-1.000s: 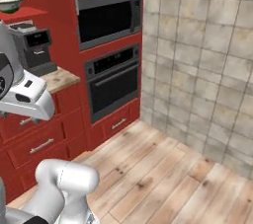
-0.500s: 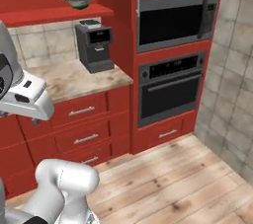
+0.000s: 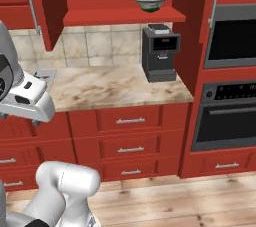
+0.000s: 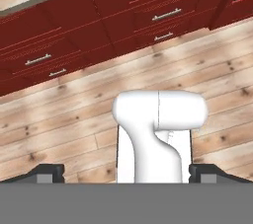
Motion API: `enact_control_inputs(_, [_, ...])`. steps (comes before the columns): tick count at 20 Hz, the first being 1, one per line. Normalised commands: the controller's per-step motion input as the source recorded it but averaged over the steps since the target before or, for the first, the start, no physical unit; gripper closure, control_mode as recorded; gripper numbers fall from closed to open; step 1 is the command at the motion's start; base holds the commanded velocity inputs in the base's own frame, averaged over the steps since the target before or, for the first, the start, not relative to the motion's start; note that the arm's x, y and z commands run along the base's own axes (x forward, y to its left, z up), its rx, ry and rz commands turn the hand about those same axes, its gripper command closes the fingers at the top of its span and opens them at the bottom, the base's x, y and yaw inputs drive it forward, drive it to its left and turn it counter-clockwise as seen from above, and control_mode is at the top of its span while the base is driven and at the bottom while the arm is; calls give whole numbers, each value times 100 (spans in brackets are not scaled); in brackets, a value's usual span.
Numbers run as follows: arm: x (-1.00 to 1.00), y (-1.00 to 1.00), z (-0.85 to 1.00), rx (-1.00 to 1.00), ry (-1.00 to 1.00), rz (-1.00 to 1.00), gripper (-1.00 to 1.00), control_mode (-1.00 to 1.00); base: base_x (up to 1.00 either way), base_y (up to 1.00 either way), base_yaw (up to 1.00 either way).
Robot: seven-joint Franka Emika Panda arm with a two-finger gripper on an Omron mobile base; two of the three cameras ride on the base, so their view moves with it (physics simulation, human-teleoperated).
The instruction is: Move the bowls from the cabinet to the plates on the dining table.
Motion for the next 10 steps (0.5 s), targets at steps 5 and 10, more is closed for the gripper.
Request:
enact_control_inputs(5, [0, 0, 0, 0, 0, 0, -100, 100, 61, -41, 30])
enact_control_inputs(10, [0, 0, 0, 0, 0, 0, -100, 100, 83, -62, 3])
